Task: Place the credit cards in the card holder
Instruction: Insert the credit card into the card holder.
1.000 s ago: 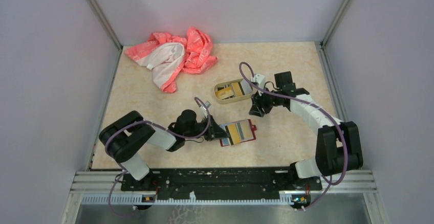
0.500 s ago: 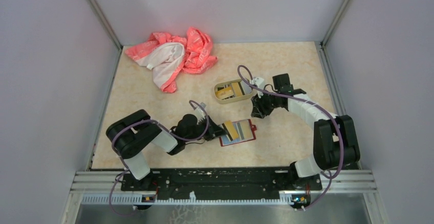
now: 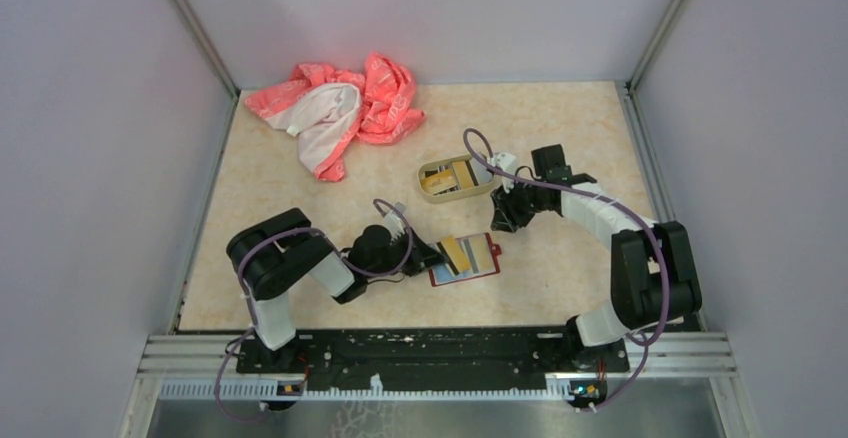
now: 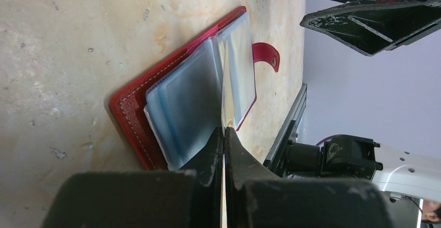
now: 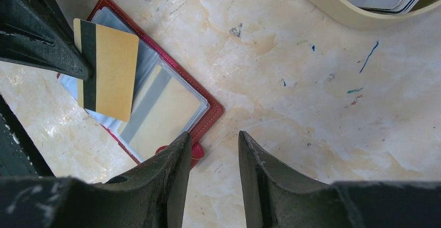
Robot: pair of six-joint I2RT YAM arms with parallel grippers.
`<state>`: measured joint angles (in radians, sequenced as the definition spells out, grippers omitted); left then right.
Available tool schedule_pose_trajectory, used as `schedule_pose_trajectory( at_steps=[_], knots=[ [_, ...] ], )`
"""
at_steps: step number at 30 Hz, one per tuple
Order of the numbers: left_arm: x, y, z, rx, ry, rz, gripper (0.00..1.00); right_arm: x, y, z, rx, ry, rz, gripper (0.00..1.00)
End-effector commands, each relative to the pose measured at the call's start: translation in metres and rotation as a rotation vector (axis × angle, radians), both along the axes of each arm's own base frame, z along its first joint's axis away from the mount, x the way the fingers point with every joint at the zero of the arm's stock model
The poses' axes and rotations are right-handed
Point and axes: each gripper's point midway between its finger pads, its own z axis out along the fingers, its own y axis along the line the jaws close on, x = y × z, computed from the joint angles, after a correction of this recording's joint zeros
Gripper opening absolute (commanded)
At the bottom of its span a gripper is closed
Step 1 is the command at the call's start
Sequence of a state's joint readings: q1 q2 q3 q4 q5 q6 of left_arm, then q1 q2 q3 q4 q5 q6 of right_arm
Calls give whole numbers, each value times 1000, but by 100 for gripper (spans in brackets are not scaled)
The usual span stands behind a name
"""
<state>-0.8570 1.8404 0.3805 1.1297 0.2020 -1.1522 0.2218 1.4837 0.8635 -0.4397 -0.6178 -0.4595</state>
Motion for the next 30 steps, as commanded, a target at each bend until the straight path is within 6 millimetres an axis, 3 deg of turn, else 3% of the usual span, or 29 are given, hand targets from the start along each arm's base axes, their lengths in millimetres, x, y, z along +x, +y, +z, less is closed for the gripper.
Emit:
schedule_pose_trajectory(
  at_steps=[1,19,26,30],
  knots=[
    [2,-7,5,-36,-5,-3,0,2,4,4,12,-5,12,38],
    [5,-18,4,-16,-52,-57,0,0,6,2,16,14,27,37],
    [6,-5,8,7,-89,-17,0,-1,6,0,17,20,30,37],
    [2,-9,8,-2,-66,-45,0,-2,6,-1,16,30,33,36]
  ],
)
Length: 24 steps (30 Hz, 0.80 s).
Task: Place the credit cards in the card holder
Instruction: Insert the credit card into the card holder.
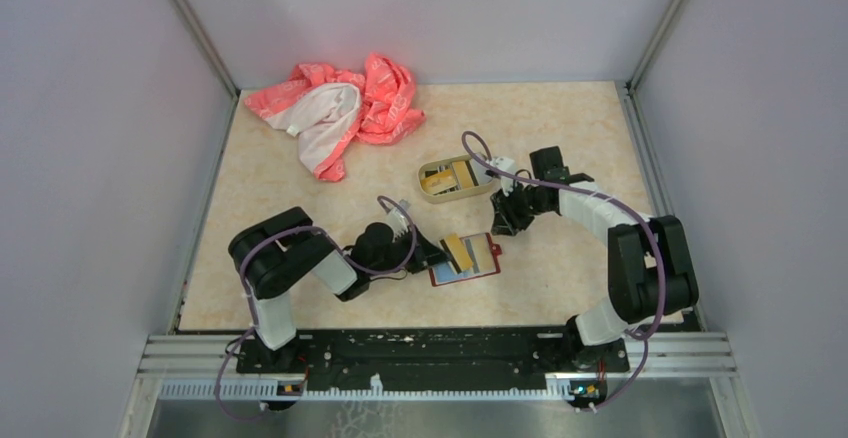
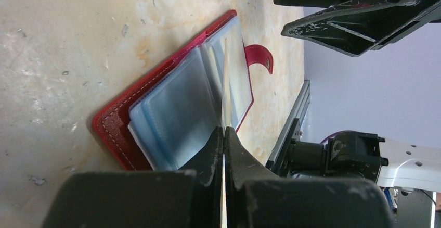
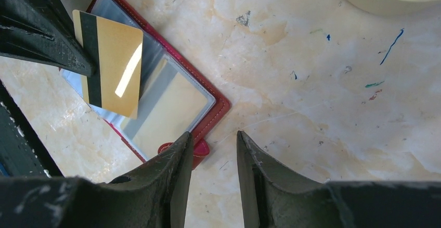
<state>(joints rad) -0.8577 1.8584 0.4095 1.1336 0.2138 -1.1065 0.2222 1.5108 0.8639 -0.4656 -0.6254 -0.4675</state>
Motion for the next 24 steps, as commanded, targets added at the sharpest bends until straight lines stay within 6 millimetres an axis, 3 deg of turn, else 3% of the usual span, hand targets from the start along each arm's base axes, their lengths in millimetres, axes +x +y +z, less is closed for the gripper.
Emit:
schedule_pose_trajectory(
  at_steps=[1,14,24],
  knots=[
    [-4,-5,4,-14,-2,-31,0,5,7,9,24,-18,23,36],
    [-12,-12,-11,-15,96,-70,0,4,8,10,30,-20,29,36],
    [-16,-14,-20,26,149,-95,0,-1,11,-1,4,7,46,35]
  ],
)
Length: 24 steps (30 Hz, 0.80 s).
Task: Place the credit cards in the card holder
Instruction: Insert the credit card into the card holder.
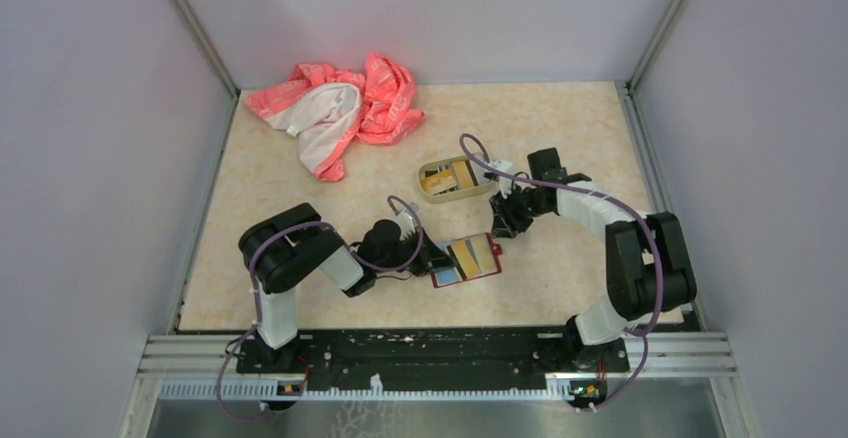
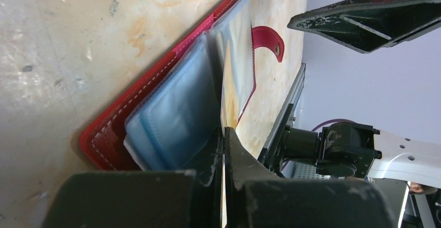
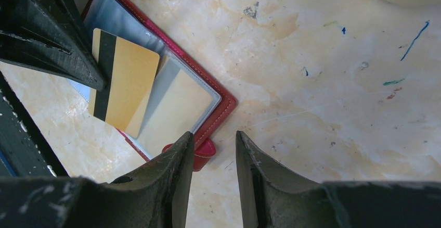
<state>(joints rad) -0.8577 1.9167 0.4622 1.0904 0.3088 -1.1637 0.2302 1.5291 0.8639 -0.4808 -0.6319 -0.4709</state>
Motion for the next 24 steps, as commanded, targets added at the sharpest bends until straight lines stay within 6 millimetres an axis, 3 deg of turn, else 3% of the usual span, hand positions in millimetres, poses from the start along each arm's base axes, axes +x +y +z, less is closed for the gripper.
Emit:
schedule_pose_trajectory(
  at_steps=[1,8,24],
  knots=[
    [-6,-2,-11,43,55,-30,0,4,10,3,0,-22,38,35],
    [-7,-1,-21,97,117,-26,0,0,14,-11,-66,-6,61,35],
    [-11,-2,-29,131,226,-13,0,-4,18,-25,-117,9,80,35]
  ],
)
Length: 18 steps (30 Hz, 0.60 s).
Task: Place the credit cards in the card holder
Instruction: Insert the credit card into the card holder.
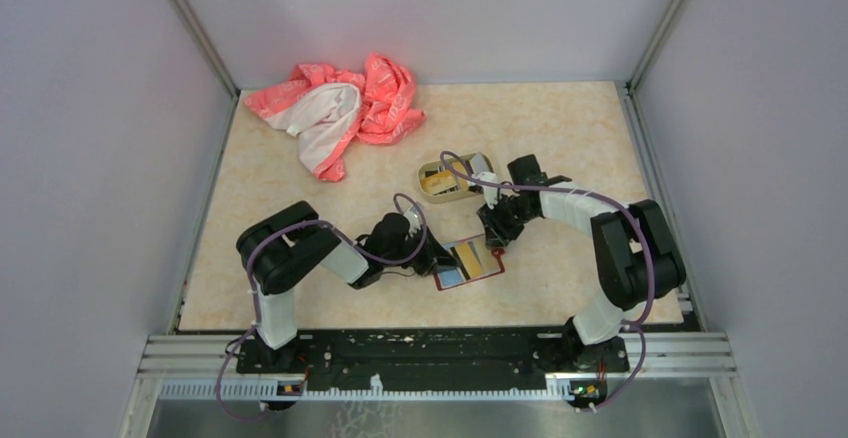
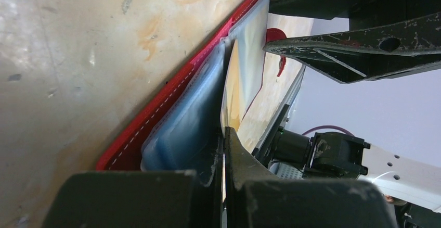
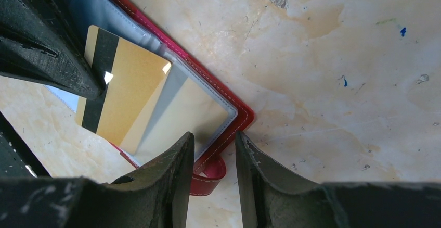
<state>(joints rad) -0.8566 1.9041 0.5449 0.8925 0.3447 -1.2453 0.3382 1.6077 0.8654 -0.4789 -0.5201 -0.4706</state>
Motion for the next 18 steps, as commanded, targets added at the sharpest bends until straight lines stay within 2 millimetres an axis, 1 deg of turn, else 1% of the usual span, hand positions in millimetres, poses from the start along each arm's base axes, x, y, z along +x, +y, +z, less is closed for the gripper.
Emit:
schedule_pose_trajectory(
  at_steps=[1,13,16,18],
  knots=[
    [-9,5,-23,89,78,-19,0,10,7,4,4,-30,17,35],
    [-3,-6,-21,75,81,-35,0,7,10,6,13,-23,27,35],
    [-1,-9,-21,66,76,-31,0,8,12,11,28,-36,31,35],
    [0,-10,-20,62,75,-31,2,10,14,18,42,-57,33,35]
  ],
)
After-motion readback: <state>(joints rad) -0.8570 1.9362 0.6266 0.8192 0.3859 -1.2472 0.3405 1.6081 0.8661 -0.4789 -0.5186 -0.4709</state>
